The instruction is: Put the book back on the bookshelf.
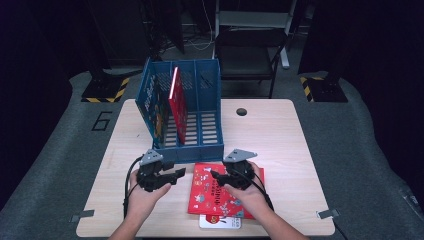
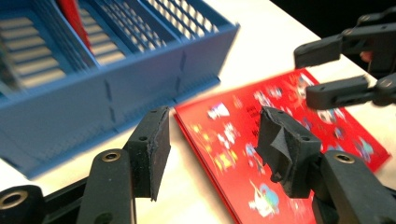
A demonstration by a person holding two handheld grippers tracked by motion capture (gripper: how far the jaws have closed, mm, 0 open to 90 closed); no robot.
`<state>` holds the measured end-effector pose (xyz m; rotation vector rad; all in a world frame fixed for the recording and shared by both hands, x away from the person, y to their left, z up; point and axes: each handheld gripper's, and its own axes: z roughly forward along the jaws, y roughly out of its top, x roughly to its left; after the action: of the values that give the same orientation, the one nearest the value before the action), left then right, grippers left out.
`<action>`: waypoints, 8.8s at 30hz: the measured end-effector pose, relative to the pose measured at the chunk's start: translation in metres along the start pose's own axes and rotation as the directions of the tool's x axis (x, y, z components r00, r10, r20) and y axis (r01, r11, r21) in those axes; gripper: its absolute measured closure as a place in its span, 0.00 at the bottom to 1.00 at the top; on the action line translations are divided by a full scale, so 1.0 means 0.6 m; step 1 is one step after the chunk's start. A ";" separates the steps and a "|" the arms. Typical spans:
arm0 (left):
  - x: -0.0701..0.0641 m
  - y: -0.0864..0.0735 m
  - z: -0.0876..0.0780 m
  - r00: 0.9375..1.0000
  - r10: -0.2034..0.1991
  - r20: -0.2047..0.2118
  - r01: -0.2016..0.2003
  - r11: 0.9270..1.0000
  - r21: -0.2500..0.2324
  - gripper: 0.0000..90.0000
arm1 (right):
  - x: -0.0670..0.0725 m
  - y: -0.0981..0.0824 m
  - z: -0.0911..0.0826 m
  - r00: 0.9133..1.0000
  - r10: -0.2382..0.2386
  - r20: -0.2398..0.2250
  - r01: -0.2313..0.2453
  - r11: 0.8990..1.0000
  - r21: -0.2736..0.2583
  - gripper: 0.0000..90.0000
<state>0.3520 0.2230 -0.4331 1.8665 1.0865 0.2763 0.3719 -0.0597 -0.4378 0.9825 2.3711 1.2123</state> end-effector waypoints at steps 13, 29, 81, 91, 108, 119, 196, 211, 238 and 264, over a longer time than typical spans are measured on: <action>-0.013 -0.067 0.056 0.996 0.050 0.074 -0.055 0.996 0.071 0.48 | -0.027 -0.123 -0.055 0.996 0.077 0.046 -0.079 0.996 0.040 0.40; -0.033 -0.077 0.120 0.969 0.243 0.037 -0.246 0.961 0.128 0.43 | -0.051 -0.168 -0.038 0.992 0.015 0.126 -0.019 0.999 0.031 0.34; -0.036 -0.106 0.105 0.996 0.036 0.076 -0.048 0.984 0.173 0.32 | -0.082 -0.202 -0.077 0.948 0.311 0.064 -0.317 0.942 0.108 0.26; -0.023 -0.108 0.104 0.998 -0.020 0.063 0.010 0.989 0.149 0.32 | -0.093 -0.182 -0.054 0.952 0.300 0.064 -0.305 0.948 0.092 0.27; -0.029 -0.129 0.088 0.993 -0.051 0.104 0.032 0.983 0.179 0.27 | -0.062 -0.190 -0.104 0.965 0.238 0.115 -0.251 0.959 0.127 0.48; -0.029 -0.126 0.087 0.993 -0.050 0.104 0.030 0.982 0.185 0.27 | -0.068 -0.203 -0.115 0.963 0.237 0.126 -0.257 0.951 0.172 0.63; -0.042 -0.106 0.068 0.985 -0.111 0.135 0.085 0.980 0.183 0.36 | -0.047 -0.208 -0.093 0.992 0.125 0.000 -0.121 0.966 0.229 0.30; -0.045 -0.096 0.032 0.980 -0.122 0.158 0.098 0.983 0.152 0.38 | -0.040 -0.197 -0.093 0.990 0.139 -0.013 -0.134 0.972 0.192 0.31; -0.050 -0.074 -0.040 0.978 -0.134 0.158 0.124 0.990 0.070 0.50 | -0.019 -0.181 -0.065 0.971 0.194 -0.139 -0.162 0.964 0.209 0.31; -0.061 -0.049 -0.073 0.985 -0.115 0.127 0.115 0.993 0.009 0.58 | 0.017 -0.167 -0.037 0.984 0.089 -0.156 -0.056 0.978 0.201 0.35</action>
<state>0.2883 0.2266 -0.4242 1.7898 1.1021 0.0886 0.3087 -0.1067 -0.5045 1.0756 2.6461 1.1418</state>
